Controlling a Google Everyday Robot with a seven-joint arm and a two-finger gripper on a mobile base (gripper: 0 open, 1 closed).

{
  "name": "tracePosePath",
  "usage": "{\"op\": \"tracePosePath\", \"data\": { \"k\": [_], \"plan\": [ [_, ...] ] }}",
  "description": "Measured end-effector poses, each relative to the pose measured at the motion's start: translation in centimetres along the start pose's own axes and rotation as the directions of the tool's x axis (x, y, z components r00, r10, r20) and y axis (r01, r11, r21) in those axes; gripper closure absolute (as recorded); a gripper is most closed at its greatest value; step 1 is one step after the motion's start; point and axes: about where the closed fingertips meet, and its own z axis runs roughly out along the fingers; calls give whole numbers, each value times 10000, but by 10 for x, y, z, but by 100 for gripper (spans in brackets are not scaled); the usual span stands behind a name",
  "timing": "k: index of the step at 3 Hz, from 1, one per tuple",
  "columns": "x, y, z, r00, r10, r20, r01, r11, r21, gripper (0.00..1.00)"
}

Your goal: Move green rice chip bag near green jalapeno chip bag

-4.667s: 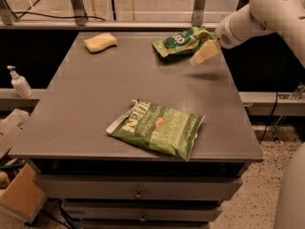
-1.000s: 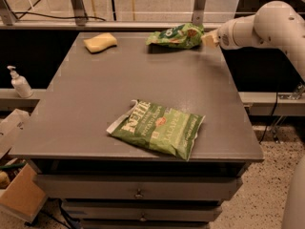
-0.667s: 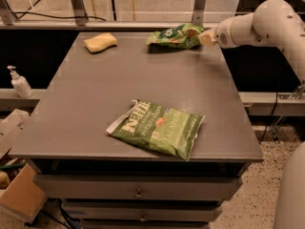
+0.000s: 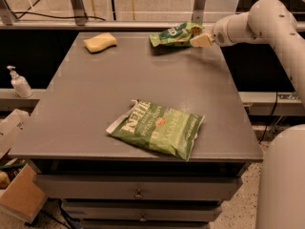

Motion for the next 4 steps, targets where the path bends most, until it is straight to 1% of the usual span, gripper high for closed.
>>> {"op": "tracePosePath", "data": {
  "k": [1,2,3,4],
  "plan": [
    [6,-10,-5,9999,-92,-100,95,9997,220,0],
    [4,-14,0,9998,-160,-69,161,9997,171,0],
    [-1,-14,16,9995,-306,-35,306,9995,-17,0],
    [-6,-10,36,9991,-429,-35,428,9987,-277,0]
  ]
}}
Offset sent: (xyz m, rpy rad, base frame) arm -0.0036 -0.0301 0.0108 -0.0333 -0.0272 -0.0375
